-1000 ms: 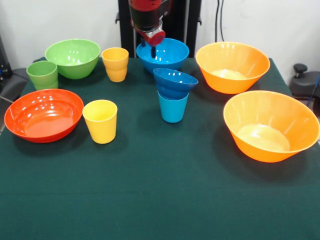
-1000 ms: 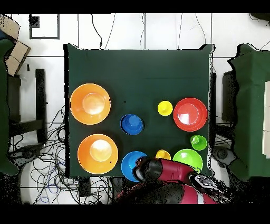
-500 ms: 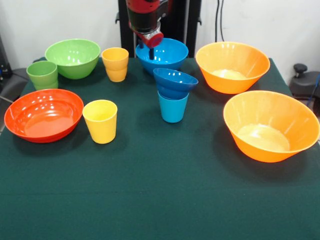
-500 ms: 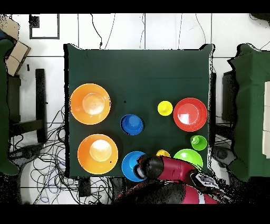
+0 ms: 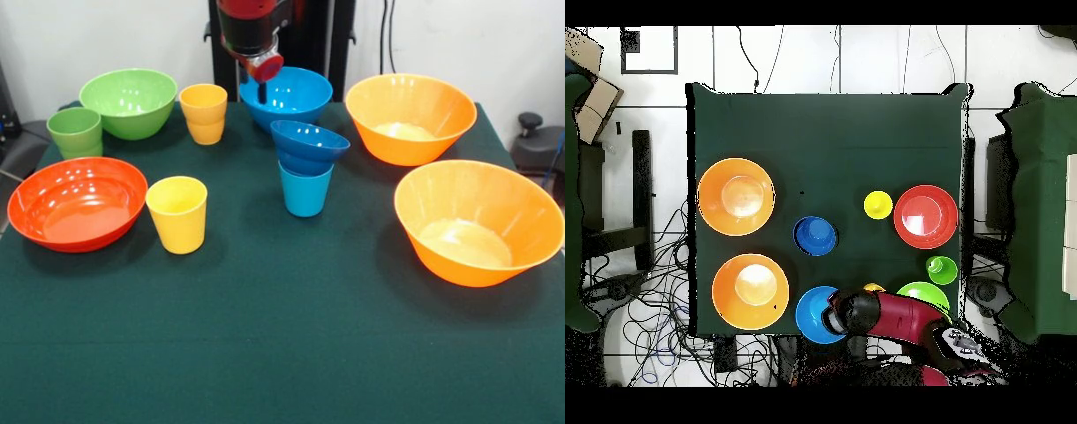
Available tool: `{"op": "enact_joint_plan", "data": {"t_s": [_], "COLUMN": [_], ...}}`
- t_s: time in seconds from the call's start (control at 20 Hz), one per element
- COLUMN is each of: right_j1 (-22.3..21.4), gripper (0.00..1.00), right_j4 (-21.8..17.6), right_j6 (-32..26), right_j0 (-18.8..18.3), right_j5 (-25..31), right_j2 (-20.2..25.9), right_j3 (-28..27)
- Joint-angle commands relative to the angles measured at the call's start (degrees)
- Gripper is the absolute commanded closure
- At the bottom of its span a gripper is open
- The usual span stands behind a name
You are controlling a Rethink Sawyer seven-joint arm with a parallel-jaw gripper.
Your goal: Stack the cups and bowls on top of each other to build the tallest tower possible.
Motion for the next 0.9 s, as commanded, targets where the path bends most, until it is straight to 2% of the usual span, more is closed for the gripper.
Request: {"op": "enact_joint_plan", "data": {"t_s": [0.05, 0.25, 0.5, 0.9], "right_j1": [-1.7, -2.8, -2.1, 2.3], "gripper": [0.0, 0.0, 0.0, 0.0], "right_j4": [-3.2, -3.7, -5.1, -7.7], "right_j6": [-8.2, -8.0, -7.5, -4.8], "right_j0": [-1.0, -1.0, -0.6, 0.2], "right_j5": [5.0, 4.9, 3.2, -1.5], "right_j2": [7.0, 7.4, 7.5, 6.7], "right_j3": [-5.5, -4.4, -4.5, -5.7]}}
